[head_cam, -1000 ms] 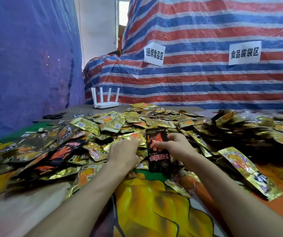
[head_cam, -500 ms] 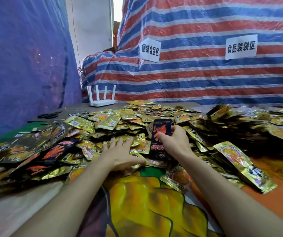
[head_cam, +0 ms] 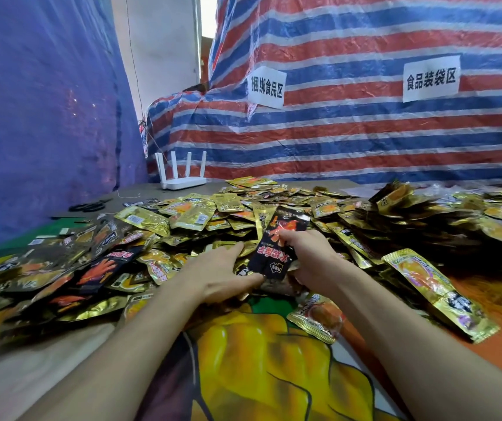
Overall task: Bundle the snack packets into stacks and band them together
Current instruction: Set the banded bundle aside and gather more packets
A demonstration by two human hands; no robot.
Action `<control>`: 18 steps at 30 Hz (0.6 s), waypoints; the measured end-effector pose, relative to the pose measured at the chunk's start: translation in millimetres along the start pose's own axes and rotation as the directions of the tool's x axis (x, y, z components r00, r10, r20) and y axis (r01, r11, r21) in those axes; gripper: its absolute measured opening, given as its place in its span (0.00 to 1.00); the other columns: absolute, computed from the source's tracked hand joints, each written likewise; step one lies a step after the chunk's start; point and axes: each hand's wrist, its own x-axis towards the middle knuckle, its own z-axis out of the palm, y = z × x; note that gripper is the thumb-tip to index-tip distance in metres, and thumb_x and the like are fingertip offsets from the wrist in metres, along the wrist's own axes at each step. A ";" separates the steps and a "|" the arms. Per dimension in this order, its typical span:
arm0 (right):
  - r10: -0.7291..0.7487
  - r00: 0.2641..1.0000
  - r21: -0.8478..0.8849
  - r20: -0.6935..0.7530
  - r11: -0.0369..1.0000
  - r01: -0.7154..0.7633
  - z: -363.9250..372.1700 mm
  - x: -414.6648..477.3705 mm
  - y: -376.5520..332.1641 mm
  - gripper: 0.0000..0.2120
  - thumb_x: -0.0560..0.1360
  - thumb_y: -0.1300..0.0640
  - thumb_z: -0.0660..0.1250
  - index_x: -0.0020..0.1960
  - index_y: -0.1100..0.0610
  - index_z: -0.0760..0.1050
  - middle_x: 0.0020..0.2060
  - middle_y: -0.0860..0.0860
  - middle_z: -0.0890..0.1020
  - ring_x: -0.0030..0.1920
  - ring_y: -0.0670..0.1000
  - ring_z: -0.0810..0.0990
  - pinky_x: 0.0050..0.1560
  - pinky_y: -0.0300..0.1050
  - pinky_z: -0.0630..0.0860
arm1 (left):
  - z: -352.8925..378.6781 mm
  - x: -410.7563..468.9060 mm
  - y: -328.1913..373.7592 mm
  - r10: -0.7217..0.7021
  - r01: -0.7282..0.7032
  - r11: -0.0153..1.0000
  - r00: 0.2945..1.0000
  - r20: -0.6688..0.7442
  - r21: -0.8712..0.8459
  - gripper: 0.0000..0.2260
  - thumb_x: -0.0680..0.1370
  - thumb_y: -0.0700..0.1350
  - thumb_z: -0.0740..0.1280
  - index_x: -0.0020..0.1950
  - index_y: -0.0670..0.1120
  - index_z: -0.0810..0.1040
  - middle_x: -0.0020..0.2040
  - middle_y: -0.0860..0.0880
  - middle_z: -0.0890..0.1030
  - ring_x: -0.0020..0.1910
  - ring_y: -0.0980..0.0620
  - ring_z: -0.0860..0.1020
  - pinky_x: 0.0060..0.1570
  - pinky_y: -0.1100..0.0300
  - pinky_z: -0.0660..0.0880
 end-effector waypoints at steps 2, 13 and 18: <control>0.060 0.998 0.035 -0.004 0.998 -0.060 -4.3 1.2 -0.6 0.07 0.82 0.64 0.63 0.54 0.64 0.79 0.44 0.59 0.83 0.42 0.56 0.84 0.51 0.58 0.82 | -3.5 -2.6 -3.3 0.003 -0.001 1.000 0.992 0.127 -0.011 0.56 0.61 0.83 0.55 0.82 0.56 0.45 0.83 0.51 0.51 0.81 0.44 0.49 0.77 0.38 0.54; 0.168 0.983 0.128 0.080 0.976 -0.178 -13.5 0.0 -3.5 0.08 0.84 0.61 0.59 0.56 0.62 0.75 0.57 0.62 0.81 0.52 0.59 0.83 0.35 0.56 0.83 | -11.2 -4.4 -12.8 0.014 -0.012 0.988 1.000 0.015 -0.157 0.46 0.60 0.79 0.63 0.76 0.65 0.63 0.74 0.53 0.71 0.69 0.47 0.71 0.66 0.48 0.70; 0.190 0.975 0.171 0.113 0.963 -0.208 -17.2 -0.1 -4.6 0.09 0.84 0.59 0.61 0.60 0.63 0.73 0.56 0.61 0.80 0.52 0.62 0.85 0.36 0.57 0.84 | -14.5 -9.4 -0.1 0.071 -0.092 0.991 0.978 -0.198 -0.097 0.27 0.67 0.64 0.62 0.66 0.61 0.76 0.57 0.56 0.81 0.58 0.49 0.77 0.51 0.54 0.72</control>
